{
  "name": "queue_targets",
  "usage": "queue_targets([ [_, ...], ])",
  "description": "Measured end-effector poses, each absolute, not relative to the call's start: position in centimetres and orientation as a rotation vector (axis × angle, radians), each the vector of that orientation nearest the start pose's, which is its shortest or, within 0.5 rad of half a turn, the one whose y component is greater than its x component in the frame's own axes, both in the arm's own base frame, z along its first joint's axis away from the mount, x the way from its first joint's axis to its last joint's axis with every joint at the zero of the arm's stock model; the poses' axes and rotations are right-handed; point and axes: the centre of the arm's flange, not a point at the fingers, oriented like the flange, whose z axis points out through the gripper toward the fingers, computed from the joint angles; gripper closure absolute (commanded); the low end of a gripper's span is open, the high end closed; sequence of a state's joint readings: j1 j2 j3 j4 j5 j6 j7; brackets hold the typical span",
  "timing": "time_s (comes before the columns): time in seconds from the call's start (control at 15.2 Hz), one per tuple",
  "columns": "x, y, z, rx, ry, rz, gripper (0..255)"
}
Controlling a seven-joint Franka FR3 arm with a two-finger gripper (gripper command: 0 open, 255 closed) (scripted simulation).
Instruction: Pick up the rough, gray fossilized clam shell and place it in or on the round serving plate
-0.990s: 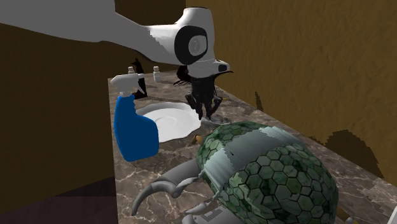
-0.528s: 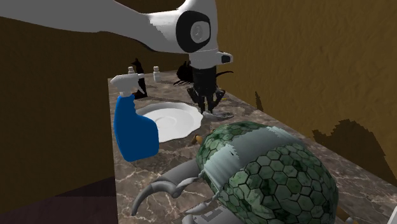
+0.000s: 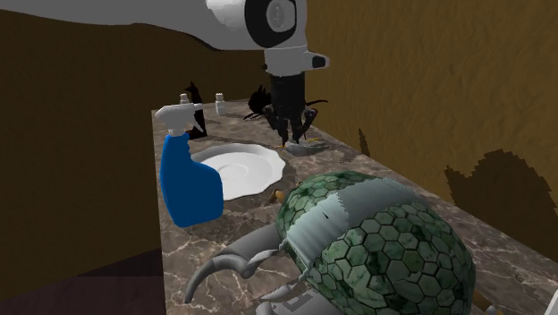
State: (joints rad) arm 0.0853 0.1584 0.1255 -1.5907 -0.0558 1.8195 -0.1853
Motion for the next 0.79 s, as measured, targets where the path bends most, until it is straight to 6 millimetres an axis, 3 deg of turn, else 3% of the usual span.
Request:
queue_targets([
  [0.13, 60.7, 12.0, 55.6, -3.109, -0.639, -0.115, 255],
  [0.26, 59.7, 13.3, 56.0, -3.108, -0.639, -0.114, 255],
  [0.79, 53.8, 21.8, 56.7, -3.108, -0.641, -0.115, 255],
])
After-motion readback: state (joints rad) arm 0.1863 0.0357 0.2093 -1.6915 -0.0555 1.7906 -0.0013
